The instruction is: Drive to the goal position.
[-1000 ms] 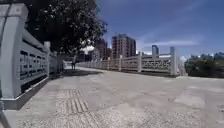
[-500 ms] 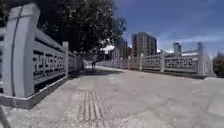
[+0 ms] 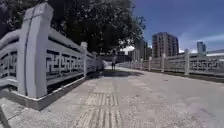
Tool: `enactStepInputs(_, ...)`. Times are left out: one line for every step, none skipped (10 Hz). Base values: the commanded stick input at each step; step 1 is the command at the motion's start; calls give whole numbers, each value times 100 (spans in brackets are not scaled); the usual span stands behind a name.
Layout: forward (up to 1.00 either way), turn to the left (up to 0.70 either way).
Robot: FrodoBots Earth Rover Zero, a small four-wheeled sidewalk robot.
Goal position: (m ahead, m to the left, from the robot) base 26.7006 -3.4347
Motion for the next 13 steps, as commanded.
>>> enactStepInputs(70,0)
enactStepInputs(70,0)
enactStepInputs(70,0)
enactStepInputs(70,0)
enactStepInputs(70,0)
enactStepInputs(70,0)
enactStepInputs(70,0)
enactStepInputs(70,0)
enactStepInputs(70,0)
enactStepInputs(70,0)
enactStepInputs(70,0)
enactStepInputs(70,-1)
enactStepInputs(70,-9)
